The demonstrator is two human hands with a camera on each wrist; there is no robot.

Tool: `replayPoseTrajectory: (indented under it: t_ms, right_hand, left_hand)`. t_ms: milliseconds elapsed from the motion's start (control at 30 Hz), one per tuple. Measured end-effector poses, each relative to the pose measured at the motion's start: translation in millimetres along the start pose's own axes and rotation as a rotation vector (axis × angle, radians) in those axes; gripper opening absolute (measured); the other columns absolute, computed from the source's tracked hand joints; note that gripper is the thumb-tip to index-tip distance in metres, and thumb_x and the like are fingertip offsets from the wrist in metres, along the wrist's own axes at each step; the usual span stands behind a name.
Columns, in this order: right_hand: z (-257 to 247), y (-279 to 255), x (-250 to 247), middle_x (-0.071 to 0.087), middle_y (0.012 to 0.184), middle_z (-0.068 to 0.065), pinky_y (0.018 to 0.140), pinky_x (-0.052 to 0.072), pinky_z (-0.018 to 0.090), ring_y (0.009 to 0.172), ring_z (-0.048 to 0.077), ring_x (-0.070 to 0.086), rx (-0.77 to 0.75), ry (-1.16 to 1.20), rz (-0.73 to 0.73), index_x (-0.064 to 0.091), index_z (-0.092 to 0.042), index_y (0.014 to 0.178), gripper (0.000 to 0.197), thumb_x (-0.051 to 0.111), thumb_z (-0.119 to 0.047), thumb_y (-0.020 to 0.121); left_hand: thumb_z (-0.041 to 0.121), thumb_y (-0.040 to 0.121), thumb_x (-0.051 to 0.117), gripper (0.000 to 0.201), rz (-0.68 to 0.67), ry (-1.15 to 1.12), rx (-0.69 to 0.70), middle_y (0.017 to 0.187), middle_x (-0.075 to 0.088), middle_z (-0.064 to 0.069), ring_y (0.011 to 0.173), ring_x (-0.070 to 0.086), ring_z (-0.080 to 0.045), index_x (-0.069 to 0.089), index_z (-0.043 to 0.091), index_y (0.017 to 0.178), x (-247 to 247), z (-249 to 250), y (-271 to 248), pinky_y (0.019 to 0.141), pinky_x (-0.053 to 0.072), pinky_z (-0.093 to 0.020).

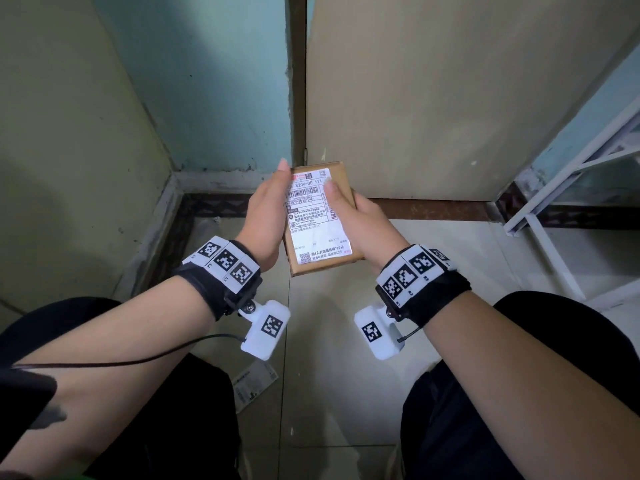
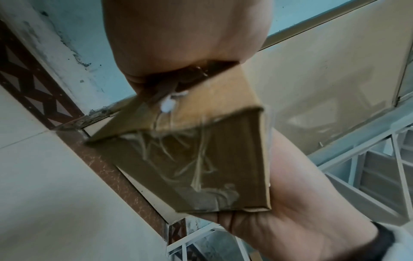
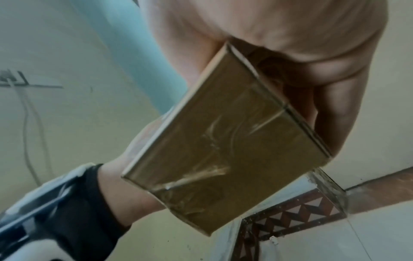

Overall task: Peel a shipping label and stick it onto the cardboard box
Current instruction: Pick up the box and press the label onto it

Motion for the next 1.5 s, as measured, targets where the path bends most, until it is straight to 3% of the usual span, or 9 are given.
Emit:
replayPoseTrajectory:
  t_ms: [100,200,267,500,600,800,1000,1200,1500]
  right_hand:
    - [4.5,1.0,0.6,0.084,0.108,-0.009,0.101,0.061,0.045,0.099,0.014,0.081,0.014,0.095,0.016,0.074,-0.032,0.117,0.042,0.059,-0.067,0.098]
    - [4.6,3.9,-4.6,0.084,0.105,-0.006,0.098,0.063,0.048,0.097,0.017,0.082,-0.043,0.145,0.099,0.074,-0.030,0.119,0.040,0.059,-0.062,0.100]
    - [3.4,5.5,-9.4,0.084,0.102,-0.005,0.095,0.064,0.048,0.094,0.017,0.082,-0.058,0.156,0.134,0.075,-0.030,0.118,0.038,0.059,-0.060,0.101]
    - [7.4,17.4,-26.7,0.084,0.102,-0.005,0.099,0.062,0.049,0.097,0.020,0.081,-0.060,0.177,0.211,0.077,-0.028,0.111,0.051,0.061,-0.072,0.091]
    - [9.9,19.6,-26.8,0.085,0.102,-0.004,0.098,0.062,0.050,0.096,0.021,0.081,-0.042,0.181,0.191,0.077,-0.028,0.109,0.056,0.061,-0.076,0.086]
    - [12.0,21.1,-28.4,0.084,0.106,-0.006,0.099,0.062,0.049,0.100,0.021,0.081,-0.027,0.185,0.168,0.077,-0.027,0.114,0.066,0.062,-0.081,0.079]
    - [8.1,14.0,-15.5,0.083,0.111,-0.009,0.101,0.062,0.045,0.102,0.013,0.080,-0.043,0.145,0.064,0.073,-0.032,0.123,0.042,0.074,-0.059,0.091]
    - [-0.7,8.6,-9.9,0.081,0.120,-0.005,0.097,0.063,0.037,0.108,0.012,0.078,-0.109,0.183,-0.025,0.071,-0.029,0.129,0.033,0.078,-0.033,0.097]
    - [4.3,14.1,-10.3,0.079,0.125,-0.004,0.103,0.061,0.043,0.112,0.015,0.077,-0.111,0.178,-0.057,0.063,-0.021,0.139,0.056,0.087,-0.026,0.088]
  left_hand:
    - [0.077,0.091,0.067,0.104,0.020,0.041,0.018,0.130,0.077,-0.021,0.111,0.080,-0.034,0.046,-0.003,0.154,1.0,3.7,2.0,0.102,0.063,-0.055]
    - [0.047,0.108,0.064,0.058,-0.074,0.139,0.065,0.126,0.079,-0.015,0.111,0.080,-0.031,0.056,0.003,0.144,7.1,8.1,1.4,0.096,0.065,-0.049]
    - [0.038,0.108,0.067,0.050,-0.162,0.197,0.111,0.131,0.078,-0.010,0.117,0.079,-0.029,0.054,0.009,0.146,11.0,12.7,-1.7,0.101,0.064,-0.050]
    - [0.012,0.089,0.091,0.110,-0.434,0.440,0.183,0.156,0.062,0.009,0.145,0.060,-0.014,0.018,0.025,0.170,18.3,8.7,-8.1,0.124,0.046,-0.046]
    - [0.004,0.084,0.092,0.120,-0.492,0.464,0.186,0.158,0.060,0.011,0.147,0.056,-0.009,0.013,0.025,0.171,16.9,9.2,-7.5,0.125,0.045,-0.040]
    - [0.042,0.098,0.077,0.111,-0.504,0.316,0.090,0.167,0.051,0.013,0.154,0.049,-0.011,-0.003,0.031,0.174,14.5,0.9,-6.9,0.131,0.034,-0.051]
    - [0.042,0.116,0.044,0.059,-0.353,0.180,0.146,0.155,0.064,0.002,0.140,0.066,-0.018,0.025,0.026,0.169,22.8,1.5,-8.3,0.120,0.050,-0.049]
    - [0.048,0.117,0.038,0.054,-0.307,0.170,0.126,0.153,0.066,0.006,0.137,0.068,-0.018,0.032,0.034,0.169,16.6,0.0,-0.2,0.118,0.053,-0.048]
    - [0.047,0.118,0.036,0.050,-0.294,0.147,0.114,0.155,0.065,0.005,0.140,0.065,-0.021,0.038,0.033,0.166,14.2,-2.2,1.9,0.122,0.047,-0.054]
Point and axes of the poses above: each hand's wrist, its own y-axis towards the middle knuckle, its own x-axis out of the palm, z = x × y, the point moved 4 cm from there along y, towards the middle knuckle
